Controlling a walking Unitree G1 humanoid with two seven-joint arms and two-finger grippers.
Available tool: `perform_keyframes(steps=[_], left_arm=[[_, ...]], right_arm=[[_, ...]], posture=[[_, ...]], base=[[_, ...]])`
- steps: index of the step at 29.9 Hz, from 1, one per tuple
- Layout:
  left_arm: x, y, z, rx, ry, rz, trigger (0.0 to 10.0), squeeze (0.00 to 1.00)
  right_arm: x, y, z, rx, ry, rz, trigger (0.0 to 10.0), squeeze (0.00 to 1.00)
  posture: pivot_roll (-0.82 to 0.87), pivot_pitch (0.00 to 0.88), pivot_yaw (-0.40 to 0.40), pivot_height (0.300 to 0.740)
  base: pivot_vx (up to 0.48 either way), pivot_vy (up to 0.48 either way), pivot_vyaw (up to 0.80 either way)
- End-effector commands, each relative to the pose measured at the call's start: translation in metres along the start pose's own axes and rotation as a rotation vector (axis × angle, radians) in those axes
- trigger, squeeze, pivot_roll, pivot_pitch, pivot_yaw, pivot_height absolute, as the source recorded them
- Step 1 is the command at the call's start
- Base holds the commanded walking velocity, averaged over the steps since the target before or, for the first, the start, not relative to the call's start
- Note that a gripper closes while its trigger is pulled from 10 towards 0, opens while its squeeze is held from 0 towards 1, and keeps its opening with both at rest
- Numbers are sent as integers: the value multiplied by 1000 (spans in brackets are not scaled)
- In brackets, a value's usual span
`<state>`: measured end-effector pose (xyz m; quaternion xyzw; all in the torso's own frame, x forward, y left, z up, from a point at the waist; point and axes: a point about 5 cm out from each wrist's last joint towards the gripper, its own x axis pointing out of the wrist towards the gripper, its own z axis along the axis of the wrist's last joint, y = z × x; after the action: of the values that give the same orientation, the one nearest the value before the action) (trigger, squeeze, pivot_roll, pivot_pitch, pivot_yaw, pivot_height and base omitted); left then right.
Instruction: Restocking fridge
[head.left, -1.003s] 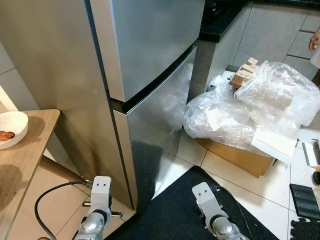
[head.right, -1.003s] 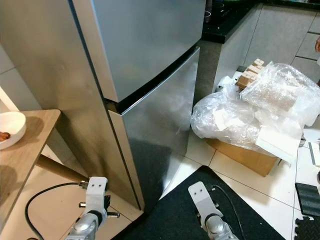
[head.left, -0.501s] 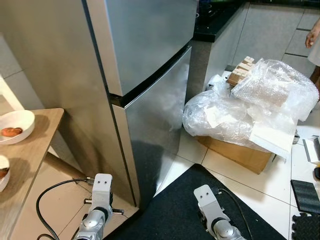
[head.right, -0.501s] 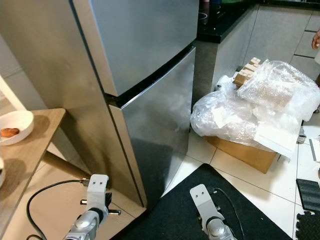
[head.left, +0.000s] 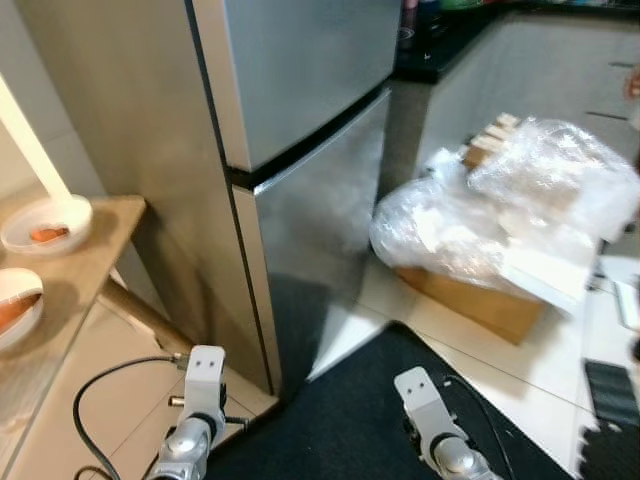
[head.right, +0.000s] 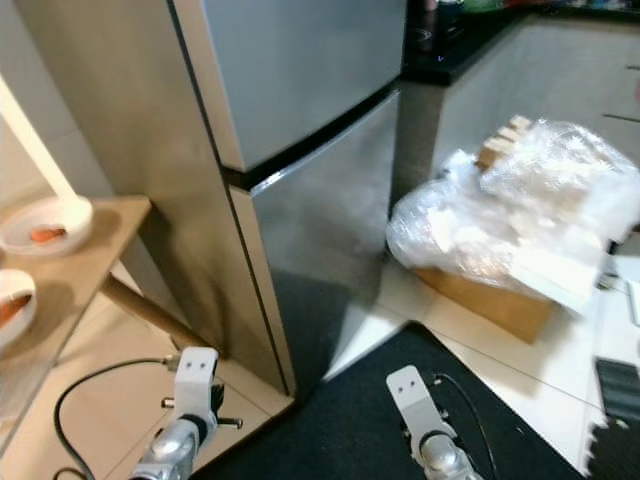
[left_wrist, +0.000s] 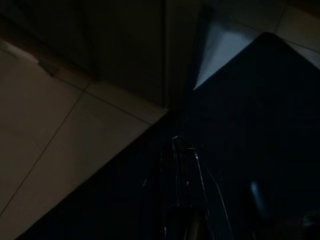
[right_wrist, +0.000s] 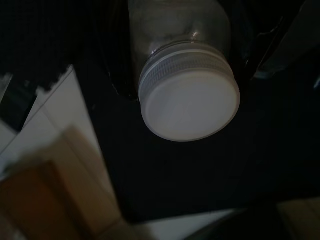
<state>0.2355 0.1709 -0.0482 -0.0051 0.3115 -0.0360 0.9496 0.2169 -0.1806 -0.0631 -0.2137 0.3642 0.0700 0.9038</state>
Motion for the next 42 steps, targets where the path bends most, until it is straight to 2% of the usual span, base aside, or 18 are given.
perform_keyframes(steps=[1, 20, 26, 42], left_arm=[[-1, 1, -2, 0, 9, 6, 10000, 0], [0, 0, -1, 7, 3, 17, 10000, 0], [-1, -1, -1, -1, -11, 28, 10000, 0], [-8, 9, -12, -38, -25, 93, 10000, 0]], right_arm=[[1, 1, 6, 7, -22, 5, 10000, 0], [2, -1, 8, -14, -28, 14, 10000, 0], [4, -3, 15, -41, -43, 26, 10000, 0], [9, 0, 35, -93, -84, 73, 10000, 0]], posture=[[-83, 45, 49, 740], [-82, 24, 25, 740], [-64, 19, -6, 740], [-10, 40, -67, 740]], base=[[-255, 0, 0], [-13, 0, 0], [0, 0, 0], [0, 0, 0]])
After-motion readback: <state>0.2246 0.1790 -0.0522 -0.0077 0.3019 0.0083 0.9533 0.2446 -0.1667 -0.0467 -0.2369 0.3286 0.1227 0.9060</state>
